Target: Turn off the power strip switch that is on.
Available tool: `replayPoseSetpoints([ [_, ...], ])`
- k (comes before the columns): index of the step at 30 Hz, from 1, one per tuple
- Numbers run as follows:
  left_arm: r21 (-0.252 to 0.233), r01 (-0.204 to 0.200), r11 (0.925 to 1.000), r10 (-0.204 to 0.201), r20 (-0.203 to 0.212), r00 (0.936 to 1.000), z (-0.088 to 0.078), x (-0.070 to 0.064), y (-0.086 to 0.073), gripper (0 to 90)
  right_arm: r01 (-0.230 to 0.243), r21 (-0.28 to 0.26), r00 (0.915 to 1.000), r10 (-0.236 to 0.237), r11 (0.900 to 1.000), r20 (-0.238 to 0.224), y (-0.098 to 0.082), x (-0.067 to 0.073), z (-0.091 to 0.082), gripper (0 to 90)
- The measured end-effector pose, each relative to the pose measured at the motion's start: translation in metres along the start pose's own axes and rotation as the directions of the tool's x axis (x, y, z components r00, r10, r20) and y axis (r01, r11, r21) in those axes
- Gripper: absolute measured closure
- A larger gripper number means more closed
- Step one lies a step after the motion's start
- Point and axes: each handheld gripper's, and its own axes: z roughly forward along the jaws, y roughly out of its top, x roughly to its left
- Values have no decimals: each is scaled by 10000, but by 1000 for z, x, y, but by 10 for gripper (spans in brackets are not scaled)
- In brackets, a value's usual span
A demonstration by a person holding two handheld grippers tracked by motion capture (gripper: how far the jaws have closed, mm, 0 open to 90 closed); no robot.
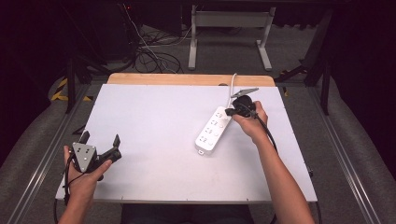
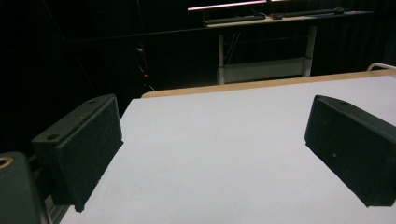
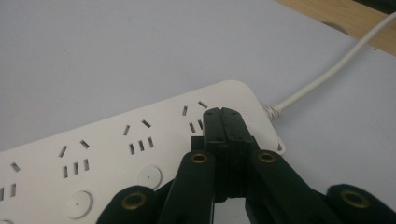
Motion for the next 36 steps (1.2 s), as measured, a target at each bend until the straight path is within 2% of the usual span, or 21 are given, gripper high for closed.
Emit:
replayPoseSetpoints([
  [13, -34, -16, 10000, 16, -39, 10000, 0, 1, 0, 52, -49, 196, 10000, 49, 9998, -19, -2, -1, 4, 900],
  [18, -6, -30, 10000, 30, -23, 10000, 0, 1, 0, 52, 10, 372, 9999, -15, 9993, 134, -5, -2, 8, 900],
  [24, 10, -26, 10000, 26, -17, 10000, 0, 1, 0, 53, -110, 260, 9999, 109, 9996, 46, -6, -2, 11, 900],
  [28, 44, 22, 10000, -22, -64, 10000, -1, 1, 0, 53, 88, 400, 9999, -92, 9992, 112, -6, 2, 15, 900],
  [30, 44, 35, 10000, -35, -89, 10000, -1, 2, -1, 52, -13, 409, 10000, 9, 9992, 78, -7, 2, 15, 900],
  [32, 88, 34, 10000, -33, -119, 9999, 0, 3, -1, 52, -63, 508, 9997, 50, 9987, 251, -9, 1, 16, 900],
  [34, 83, 62, 9999, -60, -167, 9998, 0, 4, -1, 52, -344, 377, 9993, 340, 9987, 122, -11, -1, 15, 900],
  [36, 46, 27, 10000, -26, -179, 9998, 0, 4, -1, 53, -299, 344, 9995, 296, 9990, 88, -12, -1, 15, 900],
])
